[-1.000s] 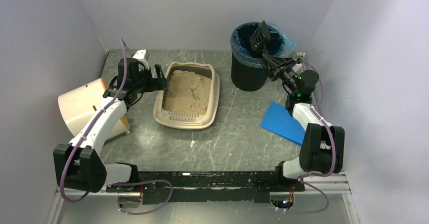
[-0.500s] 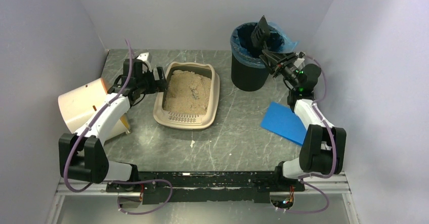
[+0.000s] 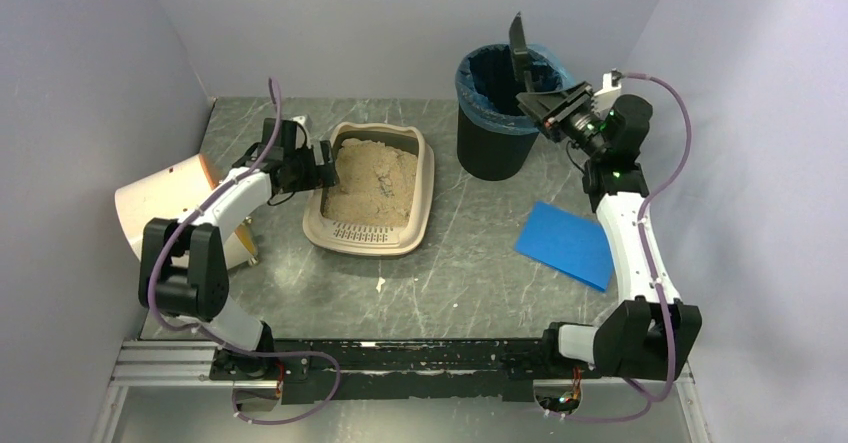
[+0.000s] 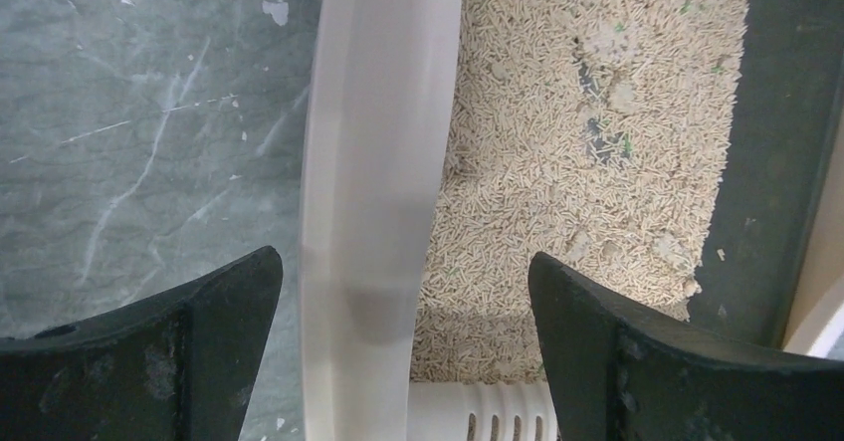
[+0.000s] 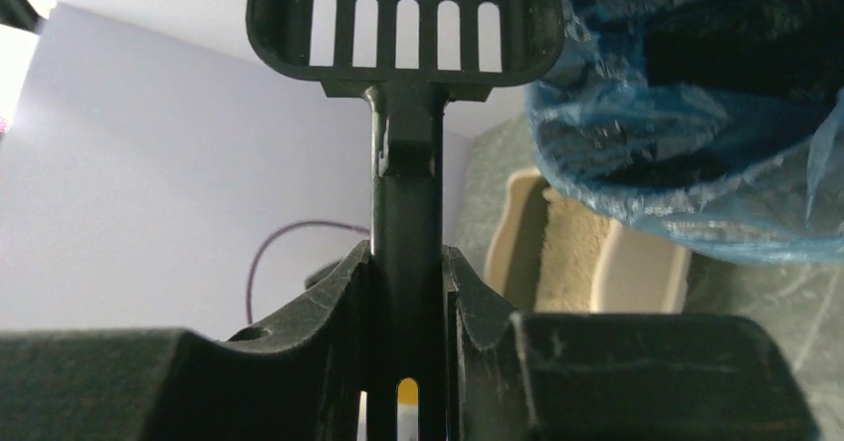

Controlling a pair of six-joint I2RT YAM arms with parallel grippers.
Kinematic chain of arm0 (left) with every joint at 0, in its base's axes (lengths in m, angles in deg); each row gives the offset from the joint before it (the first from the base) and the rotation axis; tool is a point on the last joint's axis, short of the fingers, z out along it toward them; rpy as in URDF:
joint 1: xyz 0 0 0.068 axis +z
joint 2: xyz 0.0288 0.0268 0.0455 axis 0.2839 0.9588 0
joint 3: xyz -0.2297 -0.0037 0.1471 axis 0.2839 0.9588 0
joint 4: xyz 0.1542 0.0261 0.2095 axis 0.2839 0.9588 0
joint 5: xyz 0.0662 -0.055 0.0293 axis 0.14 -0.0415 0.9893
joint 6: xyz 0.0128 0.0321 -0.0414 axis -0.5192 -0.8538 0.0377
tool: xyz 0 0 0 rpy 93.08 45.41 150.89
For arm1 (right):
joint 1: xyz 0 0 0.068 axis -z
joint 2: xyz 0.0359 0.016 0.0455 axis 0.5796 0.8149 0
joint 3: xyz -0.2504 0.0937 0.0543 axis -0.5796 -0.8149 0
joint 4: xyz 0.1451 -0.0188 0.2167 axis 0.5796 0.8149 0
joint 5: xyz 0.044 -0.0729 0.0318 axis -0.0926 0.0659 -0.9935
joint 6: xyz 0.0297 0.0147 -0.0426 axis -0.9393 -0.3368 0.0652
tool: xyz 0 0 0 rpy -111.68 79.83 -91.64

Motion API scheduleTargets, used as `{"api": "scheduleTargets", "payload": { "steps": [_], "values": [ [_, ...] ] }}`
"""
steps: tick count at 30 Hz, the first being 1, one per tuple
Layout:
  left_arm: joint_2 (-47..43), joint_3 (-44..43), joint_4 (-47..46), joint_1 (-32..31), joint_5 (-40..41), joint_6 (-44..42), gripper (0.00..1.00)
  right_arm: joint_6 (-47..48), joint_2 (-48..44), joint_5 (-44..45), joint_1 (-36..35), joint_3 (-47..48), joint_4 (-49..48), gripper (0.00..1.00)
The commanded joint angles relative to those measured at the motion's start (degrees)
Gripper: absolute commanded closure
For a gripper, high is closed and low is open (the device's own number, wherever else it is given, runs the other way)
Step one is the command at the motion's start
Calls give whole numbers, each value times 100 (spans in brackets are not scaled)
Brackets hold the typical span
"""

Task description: Clean the litter box

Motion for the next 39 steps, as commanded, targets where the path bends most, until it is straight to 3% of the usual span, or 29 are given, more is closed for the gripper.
{"api": "scheduleTargets", "payload": {
  "steps": [1, 3, 15, 26, 34, 39],
  "values": [
    [273, -224, 79, -12, -320, 101, 8, 1356, -214, 656, -523, 287, 1216, 100],
    [294, -129, 6, -20, -479, 150, 14, 1753, -262, 913, -955, 391, 1563, 100],
    [-164, 567, -72, -690, -445, 717, 18, 3259, -385, 1988, -2483, 416, 2535, 100],
    [-1283, 1694, -878, -2110, -54, 2270, 23, 4085, -178, 2793, -3335, 441, 3210, 100],
    [-2211, 1622, -303, -2133, 1135, 2368, 15, 4722, 291, 3886, -4143, 861, 4236, 100],
    [-2059, 971, 9, -1917, 1518, 1894, 14, 4946, 1129, 4786, -4823, 1628, 5299, 100]
  ]
}}
